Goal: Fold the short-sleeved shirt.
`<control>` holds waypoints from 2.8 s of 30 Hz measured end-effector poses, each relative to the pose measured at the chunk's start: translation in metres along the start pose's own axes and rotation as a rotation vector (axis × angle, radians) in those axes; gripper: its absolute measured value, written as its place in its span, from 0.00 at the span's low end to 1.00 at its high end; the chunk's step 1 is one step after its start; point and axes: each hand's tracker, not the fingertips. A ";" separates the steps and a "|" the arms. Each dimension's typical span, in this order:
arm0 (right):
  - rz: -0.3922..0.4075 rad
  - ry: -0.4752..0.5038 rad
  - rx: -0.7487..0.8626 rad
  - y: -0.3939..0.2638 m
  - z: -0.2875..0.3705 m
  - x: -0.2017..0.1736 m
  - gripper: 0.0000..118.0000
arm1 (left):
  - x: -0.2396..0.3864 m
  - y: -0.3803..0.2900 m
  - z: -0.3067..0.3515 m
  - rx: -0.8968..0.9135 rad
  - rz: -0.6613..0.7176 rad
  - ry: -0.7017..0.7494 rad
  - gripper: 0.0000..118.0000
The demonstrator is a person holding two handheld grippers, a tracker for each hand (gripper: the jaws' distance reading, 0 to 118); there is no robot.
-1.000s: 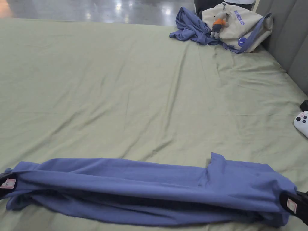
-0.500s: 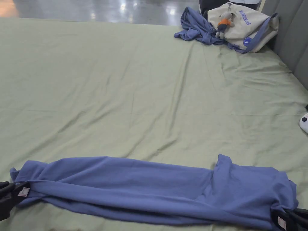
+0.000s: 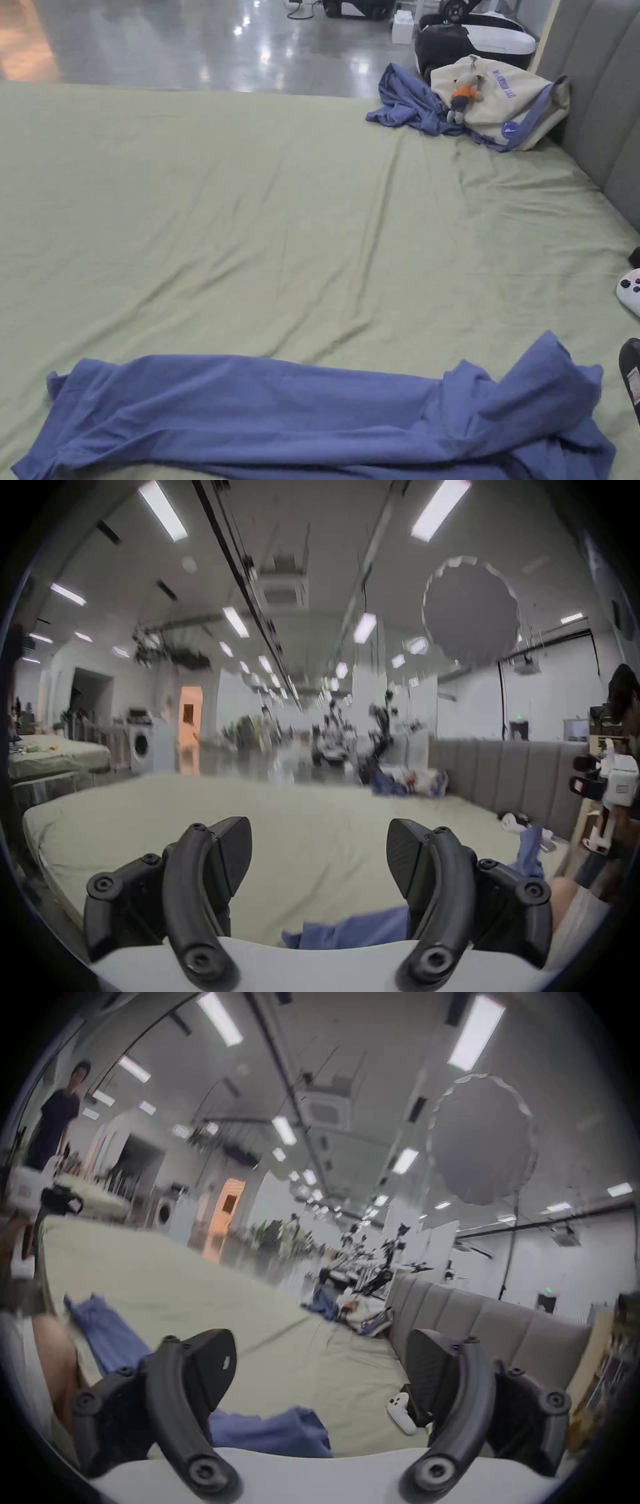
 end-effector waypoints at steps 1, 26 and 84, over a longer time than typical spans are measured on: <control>-0.057 -0.038 -0.014 -0.005 0.002 -0.004 0.89 | 0.006 -0.004 0.001 -0.025 -0.002 0.048 0.76; -0.259 0.030 -0.239 -0.055 0.007 0.007 0.02 | -0.017 -0.037 -0.005 -0.360 0.039 -0.035 0.00; -0.303 0.091 -0.409 -0.078 -0.009 0.031 0.02 | -0.112 -0.080 -0.162 -1.091 0.542 -0.151 0.13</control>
